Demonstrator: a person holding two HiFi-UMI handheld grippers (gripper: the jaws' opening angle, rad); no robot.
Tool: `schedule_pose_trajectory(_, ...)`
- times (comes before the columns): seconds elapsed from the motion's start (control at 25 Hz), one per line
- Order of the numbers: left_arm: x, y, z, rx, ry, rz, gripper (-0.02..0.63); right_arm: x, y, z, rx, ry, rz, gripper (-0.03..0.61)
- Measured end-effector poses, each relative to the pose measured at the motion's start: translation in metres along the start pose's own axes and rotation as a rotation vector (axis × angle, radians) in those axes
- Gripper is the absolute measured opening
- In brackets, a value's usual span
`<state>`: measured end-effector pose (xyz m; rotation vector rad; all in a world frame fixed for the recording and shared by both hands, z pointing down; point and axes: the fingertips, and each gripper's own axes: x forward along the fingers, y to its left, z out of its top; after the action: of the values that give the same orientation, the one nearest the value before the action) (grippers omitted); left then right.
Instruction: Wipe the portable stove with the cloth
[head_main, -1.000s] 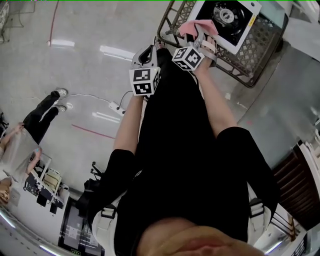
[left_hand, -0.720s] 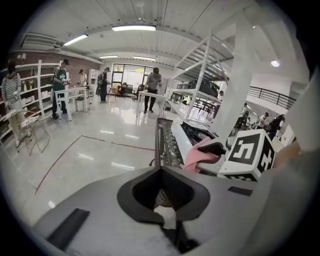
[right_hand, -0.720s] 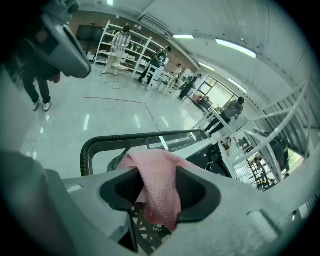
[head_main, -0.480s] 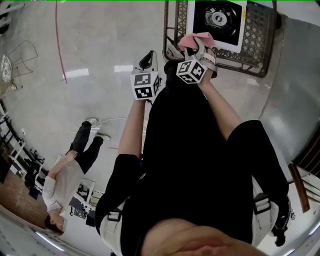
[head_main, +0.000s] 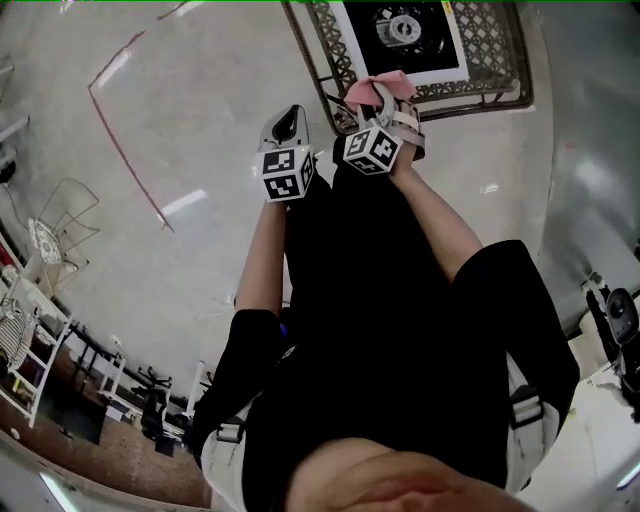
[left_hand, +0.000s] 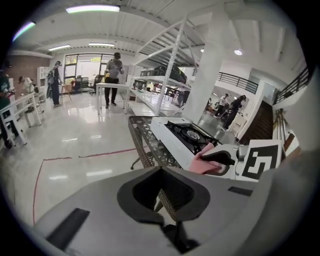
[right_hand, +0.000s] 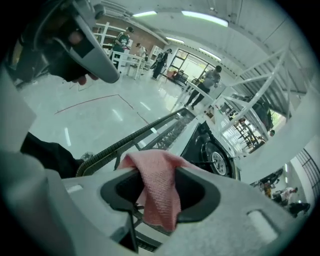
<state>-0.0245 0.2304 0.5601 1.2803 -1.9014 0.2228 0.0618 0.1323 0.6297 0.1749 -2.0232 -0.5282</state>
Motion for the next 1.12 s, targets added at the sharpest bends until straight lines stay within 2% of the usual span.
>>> schedule_pose_trajectory(0.24, 0.025, 0.016, 0.01, 0.106, 0.07, -0.186, 0.0, 0.014, -0.005, 0.002, 0.043, 0.123, -0.128, 0.198)
schedule_pose_trajectory(0.4, 0.029, 0.018, 0.01, 0.25, 0.135, -0.338, 0.0, 0.017, -0.005, -0.006, 0.124, 0.229, -0.229, 0.198)
schedule_pose_trajectory(0.48, 0.03, 0.025, 0.009, 0.3, 0.158, -0.385, 0.0, 0.015, -0.005, -0.005, 0.163, 0.271, -0.272, 0.198)
schedule_pose_trajectory(0.68, 0.039, 0.04, 0.005, 0.352, 0.196, -0.417, 0.0, 0.02, -0.008, -0.001, 0.217, 0.316, -0.331, 0.198)
schedule_pose_trajectory(0.84, 0.049, 0.036, 0.005, 0.401, 0.23, -0.433, 0.0, 0.021, -0.011, -0.001, 0.239, 0.334, -0.354, 0.198)
schedule_pose_trajectory(1.12, 0.057, 0.022, 0.012, 0.454, 0.241, -0.435, 0.0, 0.022, -0.009, -0.006, 0.24, 0.344, -0.405, 0.198)
